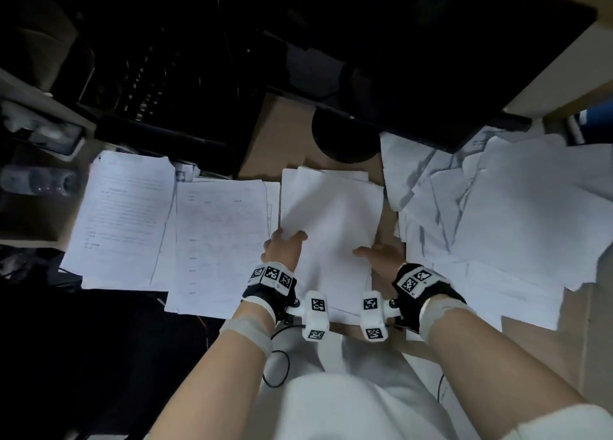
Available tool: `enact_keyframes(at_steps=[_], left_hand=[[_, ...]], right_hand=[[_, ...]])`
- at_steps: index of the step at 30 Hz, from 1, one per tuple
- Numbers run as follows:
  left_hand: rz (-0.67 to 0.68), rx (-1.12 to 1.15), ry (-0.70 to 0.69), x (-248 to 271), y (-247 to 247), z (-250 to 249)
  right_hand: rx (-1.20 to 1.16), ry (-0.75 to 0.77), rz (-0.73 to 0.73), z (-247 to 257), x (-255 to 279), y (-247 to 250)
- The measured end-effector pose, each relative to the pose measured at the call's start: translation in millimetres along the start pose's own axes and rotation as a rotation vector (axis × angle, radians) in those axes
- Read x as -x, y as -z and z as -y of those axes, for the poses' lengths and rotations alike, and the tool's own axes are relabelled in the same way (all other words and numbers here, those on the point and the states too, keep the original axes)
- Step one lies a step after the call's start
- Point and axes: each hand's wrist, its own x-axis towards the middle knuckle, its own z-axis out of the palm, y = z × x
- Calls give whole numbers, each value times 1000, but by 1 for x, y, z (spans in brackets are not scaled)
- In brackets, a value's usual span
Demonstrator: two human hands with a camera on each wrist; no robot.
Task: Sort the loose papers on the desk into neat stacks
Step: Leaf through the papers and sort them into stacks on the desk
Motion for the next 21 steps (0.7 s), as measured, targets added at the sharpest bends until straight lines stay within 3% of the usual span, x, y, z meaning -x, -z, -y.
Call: enact_keyframes(at_steps=[3, 7, 11, 18, 21], left_hand=[[48, 45, 10, 5, 6, -6], [4, 23, -8, 19, 2, -23], [-17, -8, -125, 34, -15, -51], [153, -70, -321, 77, -110, -102], [184, -43, -276, 96, -167, -110]], right_hand=[[0, 3, 7, 0, 10, 5], [34, 70, -32, 5, 27, 21], [43, 167, -27, 8, 37, 56], [45, 174, -64, -27, 36, 149], [-62, 149, -108, -66, 16, 193]])
